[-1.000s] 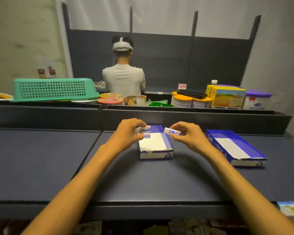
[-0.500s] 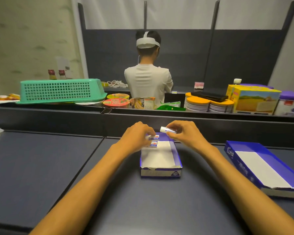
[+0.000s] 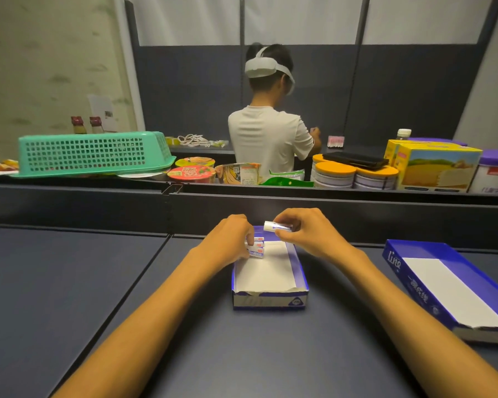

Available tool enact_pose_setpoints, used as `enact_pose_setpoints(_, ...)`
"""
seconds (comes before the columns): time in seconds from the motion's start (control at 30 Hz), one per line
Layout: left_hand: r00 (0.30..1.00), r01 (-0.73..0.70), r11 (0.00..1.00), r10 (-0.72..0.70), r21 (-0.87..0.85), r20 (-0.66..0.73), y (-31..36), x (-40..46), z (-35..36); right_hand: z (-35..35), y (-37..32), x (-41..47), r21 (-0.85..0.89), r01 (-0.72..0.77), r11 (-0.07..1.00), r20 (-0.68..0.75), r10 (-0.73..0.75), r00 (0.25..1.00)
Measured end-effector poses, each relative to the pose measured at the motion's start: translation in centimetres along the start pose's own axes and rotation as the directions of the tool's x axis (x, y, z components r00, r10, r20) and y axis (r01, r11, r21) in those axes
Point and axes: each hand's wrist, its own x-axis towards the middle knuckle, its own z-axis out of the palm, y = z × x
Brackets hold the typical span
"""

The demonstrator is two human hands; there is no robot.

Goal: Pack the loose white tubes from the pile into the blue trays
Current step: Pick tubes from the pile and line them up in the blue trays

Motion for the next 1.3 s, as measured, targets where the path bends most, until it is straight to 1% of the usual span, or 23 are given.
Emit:
enact_pose_setpoints(0.47,0.995,0.074,0.997,-0.074,-0.007,0.065,-0.4,0.8,0.1,0.0,-0.2,-0.4,-0.031,-0.028,0.999,0.007,0.029,1.0)
enact_pose_setpoints(0.67,0.996,0.053,0.999,-0.052,-0.012,0.066,-0.9,0.9,0.1,0.1,-0.1,-0.6,-0.047,-0.04,0.998,0.005,0.04,0.999)
enact_pose_setpoints(0.83,1.0,0.018,0.998,-0.017,-0.066,0.016,-1.4,0.5,0.1,0.1,-0.1,-0.6,-0.05,-0.044,0.998,0.004,0.044,0.999)
enact_pose_setpoints(1.0,0.999,0.026,0.994,-0.023,-0.104,0.025,-1.7,0.6,0.3,0.1,-0.1,-0.6,-0.054,-0.051,0.997,0.008,0.051,0.999)
enact_pose_setpoints(1.13,1.0,0.018,0.995,-0.016,-0.102,0.022,-1.8,0.6,0.2,0.2,-0.2,-0.6,-0.05,-0.056,0.997,0.015,0.057,0.998)
enact_pose_setpoints(1.3,0.998,-0.012,0.996,0.006,-0.094,-0.057,-2.3,0.0,-0.9,0.5,-1.1,-0.5,-0.076,-0.024,0.997,0.047,0.028,0.999)
